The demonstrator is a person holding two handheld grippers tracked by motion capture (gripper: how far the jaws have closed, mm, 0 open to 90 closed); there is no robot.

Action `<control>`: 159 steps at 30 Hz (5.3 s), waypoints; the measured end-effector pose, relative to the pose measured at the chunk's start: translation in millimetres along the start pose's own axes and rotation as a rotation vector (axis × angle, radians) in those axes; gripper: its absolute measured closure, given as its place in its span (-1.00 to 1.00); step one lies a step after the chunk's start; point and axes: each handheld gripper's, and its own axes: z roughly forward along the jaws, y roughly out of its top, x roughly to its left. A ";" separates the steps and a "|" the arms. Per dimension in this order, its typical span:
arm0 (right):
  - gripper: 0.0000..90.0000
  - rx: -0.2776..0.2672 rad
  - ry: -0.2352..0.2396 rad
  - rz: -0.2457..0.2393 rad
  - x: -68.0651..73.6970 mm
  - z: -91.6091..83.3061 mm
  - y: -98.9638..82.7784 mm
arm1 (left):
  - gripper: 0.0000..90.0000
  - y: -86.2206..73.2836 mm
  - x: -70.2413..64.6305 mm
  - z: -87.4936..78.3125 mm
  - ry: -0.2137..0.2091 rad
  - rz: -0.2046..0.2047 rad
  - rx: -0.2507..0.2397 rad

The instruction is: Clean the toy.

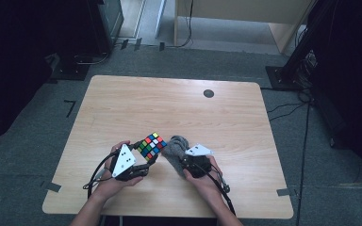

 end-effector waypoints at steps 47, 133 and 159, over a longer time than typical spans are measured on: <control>0.63 -0.205 -0.108 0.202 -66.4 -54.4 12.2 | -0.26 -5.9 -6.1 39.4 0.058 -0.116 0.242; -1.00 -0.084 -0.211 0.286 -164.0 -147.2 -99.9 | -0.73 -66.6 68.9 -63.6 0.229 -0.445 0.295; -1.00 0.070 -0.328 0.243 -164.1 -143.8 -130.9 | -0.69 -111.5 78.7 -120.8 0.382 -0.423 0.481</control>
